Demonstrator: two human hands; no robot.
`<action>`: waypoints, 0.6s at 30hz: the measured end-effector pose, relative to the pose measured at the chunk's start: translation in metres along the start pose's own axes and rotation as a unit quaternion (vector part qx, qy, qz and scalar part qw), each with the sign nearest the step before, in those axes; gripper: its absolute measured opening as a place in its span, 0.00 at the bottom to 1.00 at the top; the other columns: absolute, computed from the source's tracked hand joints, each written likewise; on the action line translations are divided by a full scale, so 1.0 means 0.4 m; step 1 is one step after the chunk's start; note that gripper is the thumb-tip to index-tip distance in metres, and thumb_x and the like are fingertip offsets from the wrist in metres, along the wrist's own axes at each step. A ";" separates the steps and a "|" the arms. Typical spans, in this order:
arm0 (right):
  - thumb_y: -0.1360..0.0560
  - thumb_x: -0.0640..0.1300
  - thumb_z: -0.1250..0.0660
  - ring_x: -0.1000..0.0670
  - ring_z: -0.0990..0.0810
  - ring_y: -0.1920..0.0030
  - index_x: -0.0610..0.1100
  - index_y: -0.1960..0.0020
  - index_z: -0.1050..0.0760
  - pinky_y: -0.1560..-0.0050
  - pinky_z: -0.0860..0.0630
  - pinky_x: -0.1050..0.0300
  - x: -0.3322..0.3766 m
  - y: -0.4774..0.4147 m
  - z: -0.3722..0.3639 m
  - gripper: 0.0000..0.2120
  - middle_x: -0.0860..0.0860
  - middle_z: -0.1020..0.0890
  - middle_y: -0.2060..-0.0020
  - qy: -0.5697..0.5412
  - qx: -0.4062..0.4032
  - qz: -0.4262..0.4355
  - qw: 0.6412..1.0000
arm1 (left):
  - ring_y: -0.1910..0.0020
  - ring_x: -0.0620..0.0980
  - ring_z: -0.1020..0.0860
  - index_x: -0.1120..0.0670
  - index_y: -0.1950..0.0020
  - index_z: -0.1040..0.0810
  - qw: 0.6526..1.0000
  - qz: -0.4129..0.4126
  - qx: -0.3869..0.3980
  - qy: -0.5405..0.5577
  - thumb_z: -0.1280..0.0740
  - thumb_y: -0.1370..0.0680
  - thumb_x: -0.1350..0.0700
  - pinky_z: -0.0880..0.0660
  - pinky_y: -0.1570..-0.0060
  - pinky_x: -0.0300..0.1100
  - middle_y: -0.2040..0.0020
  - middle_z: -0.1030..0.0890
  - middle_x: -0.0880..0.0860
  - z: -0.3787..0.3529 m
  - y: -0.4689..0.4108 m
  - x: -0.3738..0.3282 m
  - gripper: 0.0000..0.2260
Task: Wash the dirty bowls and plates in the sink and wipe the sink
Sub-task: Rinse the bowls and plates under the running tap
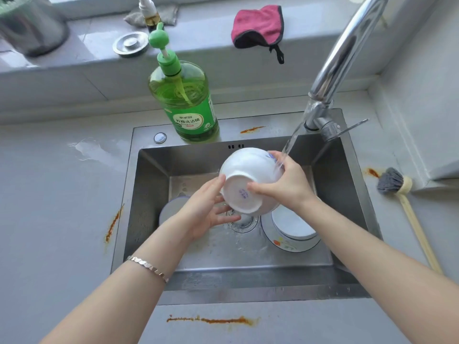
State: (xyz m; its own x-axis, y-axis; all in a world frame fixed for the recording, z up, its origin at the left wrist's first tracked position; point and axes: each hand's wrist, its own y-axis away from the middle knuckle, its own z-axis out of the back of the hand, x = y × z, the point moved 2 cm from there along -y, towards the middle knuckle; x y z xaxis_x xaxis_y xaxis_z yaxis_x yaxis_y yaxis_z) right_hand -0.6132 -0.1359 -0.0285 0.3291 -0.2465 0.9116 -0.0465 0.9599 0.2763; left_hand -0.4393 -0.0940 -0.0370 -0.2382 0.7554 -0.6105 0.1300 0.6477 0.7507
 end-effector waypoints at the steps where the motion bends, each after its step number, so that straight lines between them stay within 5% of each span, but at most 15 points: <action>1: 0.42 0.41 0.20 0.54 0.28 0.46 0.47 0.39 0.31 0.43 0.30 0.63 0.003 0.005 0.000 0.34 0.52 0.27 0.46 0.043 -0.015 0.027 0.999 | 0.46 0.60 0.20 0.51 0.38 0.28 1.000 0.022 -0.004 0.012 0.40 0.23 0.41 0.20 0.51 0.55 0.40 0.24 0.63 -0.004 0.000 -0.009 0.19; 4: 0.42 0.43 0.20 0.59 0.32 0.51 0.43 0.38 0.30 0.50 0.35 0.73 -0.001 0.048 0.004 0.35 0.52 0.30 0.50 0.138 -0.021 0.146 0.979 | 0.52 0.62 0.18 0.55 0.40 0.28 0.996 0.087 0.006 0.013 0.40 0.26 0.35 0.20 0.54 0.54 0.45 0.22 0.67 -0.034 0.001 -0.027 0.27; 7: 0.40 0.50 0.31 0.53 0.31 0.53 0.43 0.40 0.32 0.51 0.34 0.59 -0.027 0.104 -0.002 0.31 0.49 0.27 0.54 0.247 0.016 0.314 0.917 | 0.57 0.59 0.18 0.56 0.39 0.28 0.990 0.138 -0.002 0.017 0.39 0.25 0.37 0.19 0.62 0.54 0.48 0.21 0.62 -0.065 0.005 -0.014 0.26; 9: 0.38 0.53 0.34 0.52 0.31 0.53 0.46 0.40 0.33 0.52 0.37 0.60 -0.055 0.132 0.000 0.28 0.49 0.27 0.54 0.277 0.053 0.353 0.892 | 0.59 0.59 0.20 0.57 0.39 0.28 0.989 0.145 -0.004 0.034 0.39 0.24 0.46 0.19 0.65 0.54 0.50 0.22 0.61 -0.074 0.018 0.014 0.19; 11: 0.37 0.58 0.33 0.54 0.34 0.46 0.52 0.40 0.30 0.42 0.38 0.66 -0.072 0.155 0.011 0.27 0.52 0.31 0.49 0.213 0.076 0.264 0.938 | 0.59 0.60 0.21 0.59 0.38 0.30 0.993 0.101 -0.022 0.062 0.40 0.24 0.56 0.19 0.66 0.54 0.47 0.25 0.62 -0.067 0.030 0.047 0.16; 14: 0.32 0.62 0.34 0.55 0.39 0.33 0.52 0.32 0.36 0.33 0.45 0.67 -0.107 0.170 0.028 0.33 0.54 0.35 0.36 0.013 0.049 -0.073 0.996 | 0.54 0.61 0.22 0.48 0.37 0.32 0.998 -0.007 -0.041 0.041 0.40 0.27 0.64 0.19 0.65 0.54 0.43 0.28 0.56 -0.047 0.044 0.074 0.20; 16: 0.25 0.59 0.39 0.46 0.30 0.34 0.48 0.32 0.35 0.35 0.35 0.56 -0.135 0.168 0.026 0.26 0.44 0.29 0.34 -0.206 0.091 -0.250 0.942 | 0.50 0.61 0.25 0.42 0.43 0.29 0.998 -0.053 -0.028 0.019 0.39 0.34 0.63 0.20 0.67 0.55 0.43 0.28 0.53 -0.046 0.049 0.074 0.24; 18: 0.27 0.58 0.37 0.42 0.24 0.40 0.45 0.36 0.31 0.38 0.28 0.52 -0.137 0.171 0.022 0.24 0.39 0.24 0.40 -0.351 0.132 -0.301 0.877 | 0.45 0.61 0.27 0.39 0.46 0.28 0.997 -0.079 -0.006 0.015 0.40 0.39 0.62 0.21 0.68 0.53 0.42 0.28 0.52 -0.051 0.053 0.070 0.26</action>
State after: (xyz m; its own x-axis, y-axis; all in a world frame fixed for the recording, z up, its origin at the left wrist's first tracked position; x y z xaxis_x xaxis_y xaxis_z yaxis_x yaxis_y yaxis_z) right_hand -0.6426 -0.0579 -0.0568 -0.2873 -0.8089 0.5130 -0.3110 0.5853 0.7488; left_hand -0.4629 -0.0612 -0.0328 -0.2843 0.6412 -0.7128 0.0778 0.7564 0.6494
